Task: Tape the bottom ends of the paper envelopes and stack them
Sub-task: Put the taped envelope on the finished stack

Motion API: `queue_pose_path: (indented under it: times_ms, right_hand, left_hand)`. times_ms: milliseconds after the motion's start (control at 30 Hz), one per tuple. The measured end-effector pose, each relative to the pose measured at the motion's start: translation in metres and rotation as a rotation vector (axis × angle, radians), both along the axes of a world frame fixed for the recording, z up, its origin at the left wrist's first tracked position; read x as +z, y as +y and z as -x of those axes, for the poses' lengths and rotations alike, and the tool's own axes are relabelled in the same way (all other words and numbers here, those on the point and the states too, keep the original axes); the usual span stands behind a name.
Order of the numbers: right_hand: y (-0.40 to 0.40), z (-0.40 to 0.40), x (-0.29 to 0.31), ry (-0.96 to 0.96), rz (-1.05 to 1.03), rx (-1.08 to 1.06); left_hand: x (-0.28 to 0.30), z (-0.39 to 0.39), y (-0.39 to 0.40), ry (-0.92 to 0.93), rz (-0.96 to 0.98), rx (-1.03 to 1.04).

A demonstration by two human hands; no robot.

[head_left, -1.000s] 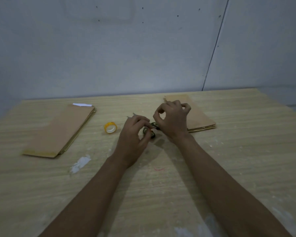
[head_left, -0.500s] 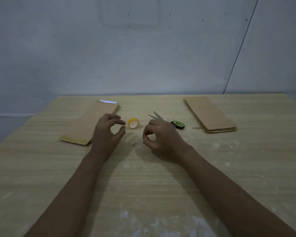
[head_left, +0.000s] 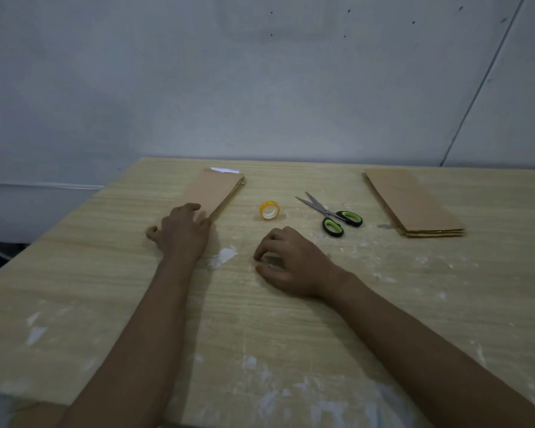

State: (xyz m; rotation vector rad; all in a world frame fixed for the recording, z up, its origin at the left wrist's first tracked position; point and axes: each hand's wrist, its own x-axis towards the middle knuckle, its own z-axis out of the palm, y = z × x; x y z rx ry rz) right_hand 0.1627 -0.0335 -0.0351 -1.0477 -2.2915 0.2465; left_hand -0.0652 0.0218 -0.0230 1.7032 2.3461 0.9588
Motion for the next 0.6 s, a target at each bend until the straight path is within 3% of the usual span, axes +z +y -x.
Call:
queue_pose_path:
  times_ms: [200,400,467,600]
  right_hand:
    - [0.002,-0.002,-0.001,0.006,0.025,0.000]
    - [0.006,0.001,0.001,0.025,0.058,-0.018]
    - [0.008,0.008,0.008,0.129,0.141,-0.045]
    - [0.010,0.042,0.022,0.543,0.455,-0.072]
  left_hand:
    - [0.011,-0.006,-0.006,-0.161,-0.144,0.094]
    - [0.020,-0.006,-0.010,-0.206,-0.308,0.158]
    - [0.022,-0.007,-0.012,-0.249,-0.367,0.141]
    - [0.025,-0.014,-0.018,-0.277,-0.373,0.120]
